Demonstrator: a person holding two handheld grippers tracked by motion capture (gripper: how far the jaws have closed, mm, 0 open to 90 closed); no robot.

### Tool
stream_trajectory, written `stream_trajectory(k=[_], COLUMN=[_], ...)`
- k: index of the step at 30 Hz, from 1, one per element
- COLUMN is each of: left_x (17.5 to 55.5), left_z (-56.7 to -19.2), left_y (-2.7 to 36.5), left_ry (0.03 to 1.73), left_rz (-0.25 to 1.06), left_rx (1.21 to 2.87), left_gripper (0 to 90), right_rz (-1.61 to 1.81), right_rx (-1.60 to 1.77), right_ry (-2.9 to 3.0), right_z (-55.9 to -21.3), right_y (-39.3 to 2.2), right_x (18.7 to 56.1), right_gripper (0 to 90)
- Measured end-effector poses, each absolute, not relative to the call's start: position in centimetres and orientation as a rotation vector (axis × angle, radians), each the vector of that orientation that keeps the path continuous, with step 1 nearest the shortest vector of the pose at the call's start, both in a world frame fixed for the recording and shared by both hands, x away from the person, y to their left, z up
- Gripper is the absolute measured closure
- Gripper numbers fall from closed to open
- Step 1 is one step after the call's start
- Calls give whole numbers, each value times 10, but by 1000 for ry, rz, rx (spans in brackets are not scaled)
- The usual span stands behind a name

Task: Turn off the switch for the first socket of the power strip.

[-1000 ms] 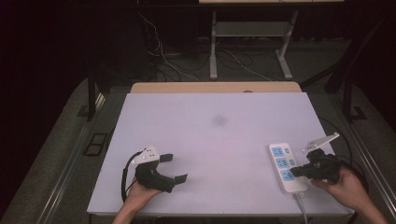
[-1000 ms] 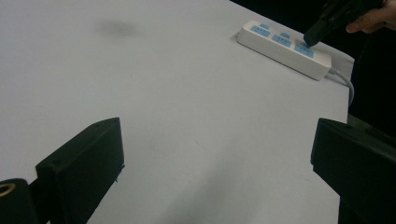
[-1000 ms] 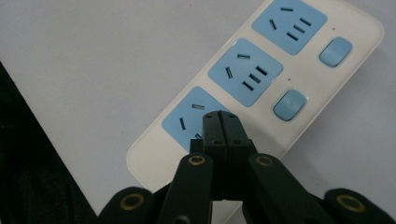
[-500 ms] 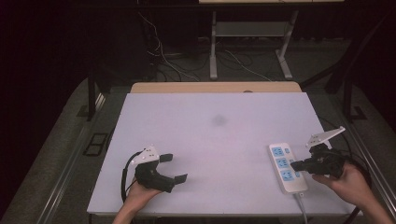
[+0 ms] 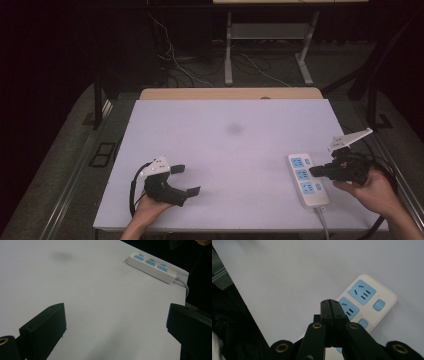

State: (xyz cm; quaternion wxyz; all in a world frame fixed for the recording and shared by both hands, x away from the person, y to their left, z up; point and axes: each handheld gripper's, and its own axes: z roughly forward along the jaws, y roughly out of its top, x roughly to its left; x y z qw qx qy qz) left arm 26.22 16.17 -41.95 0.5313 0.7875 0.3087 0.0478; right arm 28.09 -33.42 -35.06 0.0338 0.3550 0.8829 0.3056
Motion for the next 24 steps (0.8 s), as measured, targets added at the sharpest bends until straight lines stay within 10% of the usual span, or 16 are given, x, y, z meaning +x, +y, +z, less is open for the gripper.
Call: stream_trajectory(k=[11, 24], left_x=[262, 262], left_z=[-419, -419], left_y=[162, 162], left_ry=[736, 735], left_rz=[116, 115], left_rx=[1873, 1873], left_gripper=[12, 12], right_rz=[993, 1239], right_rx=[1087, 1168], right_ry=[2700, 2475], right_z=[-338, -340], right_y=[-322, -319], right_x=[288, 286], right_gripper=[782, 65])
